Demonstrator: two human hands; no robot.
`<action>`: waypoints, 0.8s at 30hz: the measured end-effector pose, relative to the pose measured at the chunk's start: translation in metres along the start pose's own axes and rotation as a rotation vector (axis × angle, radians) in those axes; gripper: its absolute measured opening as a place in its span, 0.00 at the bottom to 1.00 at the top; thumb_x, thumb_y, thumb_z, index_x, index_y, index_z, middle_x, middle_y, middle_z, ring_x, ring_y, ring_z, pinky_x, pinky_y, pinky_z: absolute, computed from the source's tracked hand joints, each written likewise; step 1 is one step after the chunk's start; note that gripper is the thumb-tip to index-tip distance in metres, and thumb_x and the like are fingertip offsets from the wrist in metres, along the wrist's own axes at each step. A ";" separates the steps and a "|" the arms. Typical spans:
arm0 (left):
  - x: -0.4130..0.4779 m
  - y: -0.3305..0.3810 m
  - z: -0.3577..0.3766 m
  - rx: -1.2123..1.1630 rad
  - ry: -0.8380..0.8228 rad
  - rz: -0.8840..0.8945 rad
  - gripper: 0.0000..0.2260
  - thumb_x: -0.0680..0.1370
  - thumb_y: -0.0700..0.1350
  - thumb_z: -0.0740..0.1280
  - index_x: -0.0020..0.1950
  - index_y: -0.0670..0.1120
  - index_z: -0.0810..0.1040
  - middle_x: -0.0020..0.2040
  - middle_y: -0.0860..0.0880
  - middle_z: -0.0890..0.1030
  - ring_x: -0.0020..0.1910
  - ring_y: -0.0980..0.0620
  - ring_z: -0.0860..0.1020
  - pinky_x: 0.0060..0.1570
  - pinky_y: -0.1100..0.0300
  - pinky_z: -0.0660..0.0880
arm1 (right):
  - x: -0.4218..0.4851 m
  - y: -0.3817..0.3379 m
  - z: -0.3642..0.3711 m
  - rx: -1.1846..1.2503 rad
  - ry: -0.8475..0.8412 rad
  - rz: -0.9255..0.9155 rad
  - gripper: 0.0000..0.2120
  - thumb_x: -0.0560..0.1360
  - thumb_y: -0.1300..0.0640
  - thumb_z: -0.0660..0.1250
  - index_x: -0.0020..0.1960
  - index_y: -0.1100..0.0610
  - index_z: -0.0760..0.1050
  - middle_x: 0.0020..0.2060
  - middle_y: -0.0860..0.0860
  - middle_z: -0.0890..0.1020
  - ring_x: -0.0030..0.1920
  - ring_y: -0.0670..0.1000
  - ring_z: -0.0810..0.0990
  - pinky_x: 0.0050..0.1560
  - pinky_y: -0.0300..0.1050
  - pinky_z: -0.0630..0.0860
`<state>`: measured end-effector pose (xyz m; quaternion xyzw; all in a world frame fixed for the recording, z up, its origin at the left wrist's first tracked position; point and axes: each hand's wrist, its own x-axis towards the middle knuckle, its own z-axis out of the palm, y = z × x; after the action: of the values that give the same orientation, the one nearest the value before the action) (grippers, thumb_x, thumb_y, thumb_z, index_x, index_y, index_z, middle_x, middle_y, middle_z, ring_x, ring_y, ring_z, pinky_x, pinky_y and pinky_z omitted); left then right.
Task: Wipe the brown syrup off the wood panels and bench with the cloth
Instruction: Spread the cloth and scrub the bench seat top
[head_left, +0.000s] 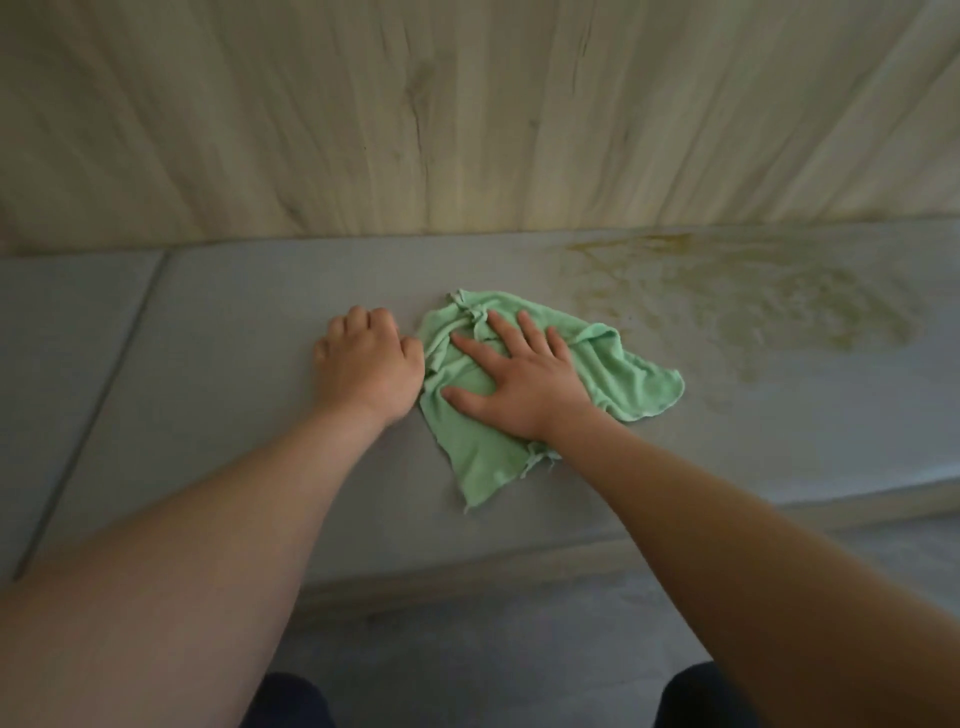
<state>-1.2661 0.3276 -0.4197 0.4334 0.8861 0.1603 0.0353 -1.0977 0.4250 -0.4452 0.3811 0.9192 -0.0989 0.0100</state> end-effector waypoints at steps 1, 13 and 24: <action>0.003 -0.002 0.001 0.029 -0.007 -0.003 0.17 0.82 0.51 0.58 0.63 0.43 0.76 0.67 0.40 0.74 0.69 0.39 0.69 0.69 0.43 0.66 | 0.014 0.001 -0.001 0.000 -0.003 0.006 0.40 0.70 0.18 0.47 0.79 0.27 0.46 0.84 0.44 0.46 0.84 0.54 0.41 0.81 0.62 0.40; 0.040 -0.022 0.034 0.206 -0.182 -0.057 0.29 0.83 0.63 0.39 0.83 0.56 0.46 0.85 0.52 0.44 0.83 0.42 0.40 0.73 0.26 0.40 | 0.155 -0.007 -0.011 -0.058 0.028 0.092 0.31 0.82 0.34 0.43 0.83 0.39 0.47 0.84 0.48 0.49 0.83 0.59 0.44 0.80 0.65 0.41; 0.039 -0.023 0.033 0.215 -0.184 -0.062 0.30 0.82 0.64 0.39 0.83 0.57 0.47 0.85 0.53 0.43 0.83 0.44 0.40 0.74 0.27 0.41 | 0.177 0.041 -0.035 -0.026 0.017 0.041 0.31 0.78 0.26 0.45 0.79 0.31 0.55 0.83 0.47 0.56 0.81 0.57 0.56 0.80 0.59 0.50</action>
<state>-1.3012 0.3534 -0.4551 0.4198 0.9043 0.0229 0.0747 -1.1920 0.5832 -0.4346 0.4005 0.9124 -0.0834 0.0092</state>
